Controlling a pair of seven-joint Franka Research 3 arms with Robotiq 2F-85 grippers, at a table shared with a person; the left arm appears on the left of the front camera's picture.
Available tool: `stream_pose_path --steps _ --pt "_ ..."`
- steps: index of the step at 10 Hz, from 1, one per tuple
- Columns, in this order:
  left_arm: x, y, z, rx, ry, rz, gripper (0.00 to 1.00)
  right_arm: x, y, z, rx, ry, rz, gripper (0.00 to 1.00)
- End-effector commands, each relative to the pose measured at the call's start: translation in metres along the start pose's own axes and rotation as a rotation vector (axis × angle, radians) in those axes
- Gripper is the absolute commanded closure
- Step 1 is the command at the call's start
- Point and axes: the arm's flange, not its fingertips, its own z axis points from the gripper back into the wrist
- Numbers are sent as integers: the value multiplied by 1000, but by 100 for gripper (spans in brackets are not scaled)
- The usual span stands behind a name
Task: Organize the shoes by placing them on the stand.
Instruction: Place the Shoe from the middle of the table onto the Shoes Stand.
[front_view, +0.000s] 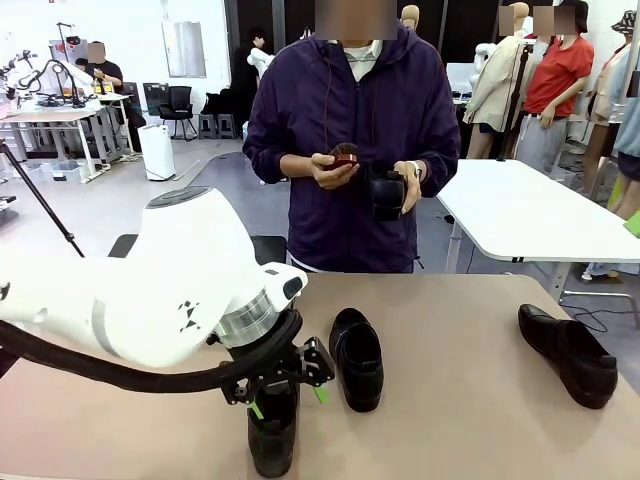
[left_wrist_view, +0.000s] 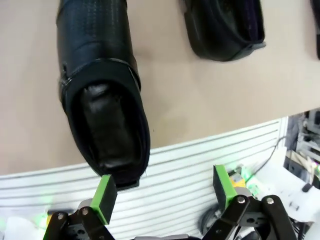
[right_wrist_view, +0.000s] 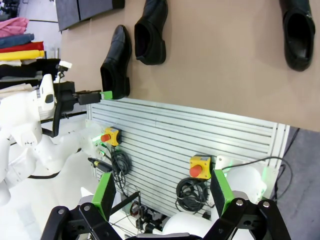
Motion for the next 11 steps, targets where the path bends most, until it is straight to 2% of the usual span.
stream_pose_path --steps 1,6,9,10,11 --pt "-3 5 -10 35 -77 -22 0 1 0 3 16 2 23 0" --pt "3 -4 -54 110 -154 -23 0 1 0 3 16 2 23 0" --pt "7 -7 -74 153 -124 -22 0 1 0 3 16 2 23 0" --pt "8 -7 -74 153 -121 -8 35 1 0 3 16 2 23 0" --pt "7 -7 -74 137 -124 -5 95 1 0 3 16 2 23 0"
